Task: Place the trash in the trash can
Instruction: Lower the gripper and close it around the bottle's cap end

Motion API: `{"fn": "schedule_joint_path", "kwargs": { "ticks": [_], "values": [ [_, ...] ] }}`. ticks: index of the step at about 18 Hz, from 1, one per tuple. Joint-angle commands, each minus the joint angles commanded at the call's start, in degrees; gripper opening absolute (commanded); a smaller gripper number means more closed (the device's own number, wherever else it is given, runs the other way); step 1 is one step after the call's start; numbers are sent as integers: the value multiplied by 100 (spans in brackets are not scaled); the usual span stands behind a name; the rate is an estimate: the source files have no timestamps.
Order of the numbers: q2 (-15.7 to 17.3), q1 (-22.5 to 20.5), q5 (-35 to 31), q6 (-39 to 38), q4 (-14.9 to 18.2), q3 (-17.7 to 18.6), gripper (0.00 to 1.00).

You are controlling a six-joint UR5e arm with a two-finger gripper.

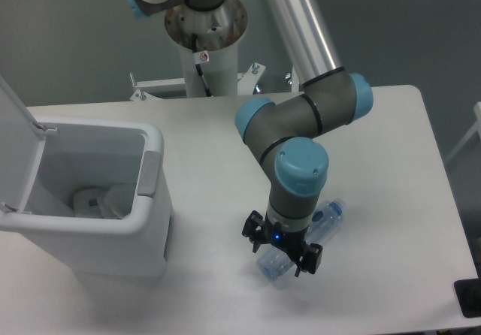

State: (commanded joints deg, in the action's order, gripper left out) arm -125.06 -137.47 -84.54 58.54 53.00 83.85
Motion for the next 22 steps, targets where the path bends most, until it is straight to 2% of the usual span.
{"fn": "schedule_joint_path", "kwargs": {
  "ticks": [5,9,12,15,19,21,22],
  "values": [
    [-132,141,-537,26,-17,-9,100],
    [-281,211,-668,18,-368,0,100],
    [-430,334,-1116,9,-413,-53,100],
    [-466,405,-1205,9,-422,-61,99],
    [-466,405,-1205,18,-404,-70,61],
    [-449,405,-1205,26,-396,-70,49],
    [-440,396,-1205,26,-387,-70,47]
  ]
}}
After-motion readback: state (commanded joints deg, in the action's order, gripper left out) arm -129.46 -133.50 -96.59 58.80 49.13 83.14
